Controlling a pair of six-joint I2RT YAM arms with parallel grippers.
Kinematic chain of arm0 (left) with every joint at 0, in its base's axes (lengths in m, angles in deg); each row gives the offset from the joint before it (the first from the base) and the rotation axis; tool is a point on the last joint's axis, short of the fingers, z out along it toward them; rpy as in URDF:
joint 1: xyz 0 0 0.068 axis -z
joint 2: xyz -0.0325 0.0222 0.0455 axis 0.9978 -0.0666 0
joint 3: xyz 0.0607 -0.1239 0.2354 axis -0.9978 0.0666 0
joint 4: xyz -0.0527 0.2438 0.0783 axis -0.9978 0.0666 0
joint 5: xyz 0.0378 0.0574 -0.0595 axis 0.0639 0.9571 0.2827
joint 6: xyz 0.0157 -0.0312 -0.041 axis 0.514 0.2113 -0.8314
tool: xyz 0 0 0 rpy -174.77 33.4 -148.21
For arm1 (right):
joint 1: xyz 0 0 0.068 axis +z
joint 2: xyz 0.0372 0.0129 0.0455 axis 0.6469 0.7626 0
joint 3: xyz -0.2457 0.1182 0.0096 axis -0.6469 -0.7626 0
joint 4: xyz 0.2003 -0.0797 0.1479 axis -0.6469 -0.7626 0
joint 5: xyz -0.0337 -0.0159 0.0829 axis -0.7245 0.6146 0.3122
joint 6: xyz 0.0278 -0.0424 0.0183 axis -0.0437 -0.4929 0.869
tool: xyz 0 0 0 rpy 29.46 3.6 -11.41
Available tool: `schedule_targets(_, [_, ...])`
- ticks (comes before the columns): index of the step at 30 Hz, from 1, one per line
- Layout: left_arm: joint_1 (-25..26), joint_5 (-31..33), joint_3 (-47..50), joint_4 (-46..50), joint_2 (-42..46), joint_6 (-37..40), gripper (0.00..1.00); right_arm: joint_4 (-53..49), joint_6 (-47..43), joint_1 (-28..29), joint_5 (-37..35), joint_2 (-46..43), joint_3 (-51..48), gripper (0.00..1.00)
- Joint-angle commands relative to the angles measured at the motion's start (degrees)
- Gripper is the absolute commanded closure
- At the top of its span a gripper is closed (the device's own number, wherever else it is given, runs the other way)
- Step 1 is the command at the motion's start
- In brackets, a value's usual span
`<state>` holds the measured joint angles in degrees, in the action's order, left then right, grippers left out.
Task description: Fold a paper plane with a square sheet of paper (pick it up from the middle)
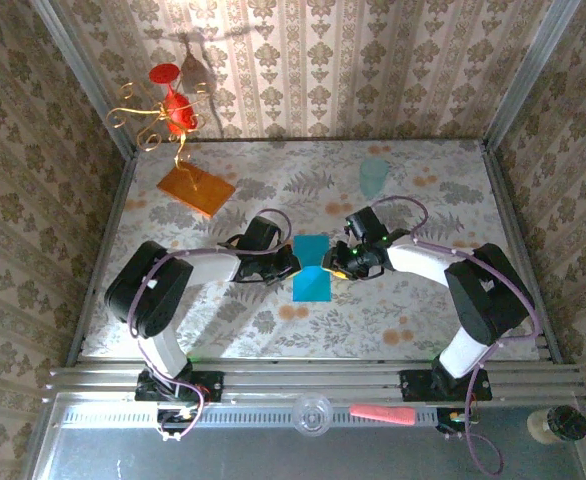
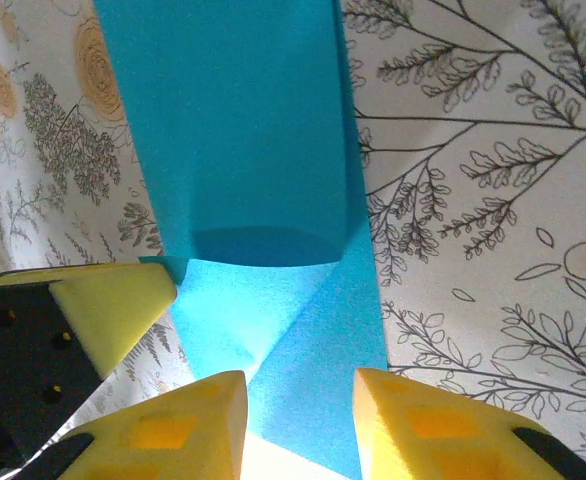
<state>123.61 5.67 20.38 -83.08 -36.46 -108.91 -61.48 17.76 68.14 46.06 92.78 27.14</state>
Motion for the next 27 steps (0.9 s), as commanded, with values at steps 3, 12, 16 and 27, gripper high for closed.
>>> schedule_targets(3, [-0.47,-0.71,0.00,-1.58,-1.57,0.37,1.00,1.79,3.04,0.20,0.10,1.49,0.11,0.64])
schedule_targets(12, [-1.04,-1.59,3.02,-5.74,-1.81,-2.75,1.00,6.60,3.40,0.38,5.58,4.89,0.03,0.68])
schedule_targets(16, [-1.14,-1.89,3.59,-6.58,-2.12,-3.53,1.00,6.98,3.35,0.49,6.30,6.34,0.28,0.69])
schedule_targets(27, [-1.57,-2.51,4.66,-9.07,-3.20,-5.75,1.00,4.03,2.26,0.68,4.74,8.22,1.62,0.68])
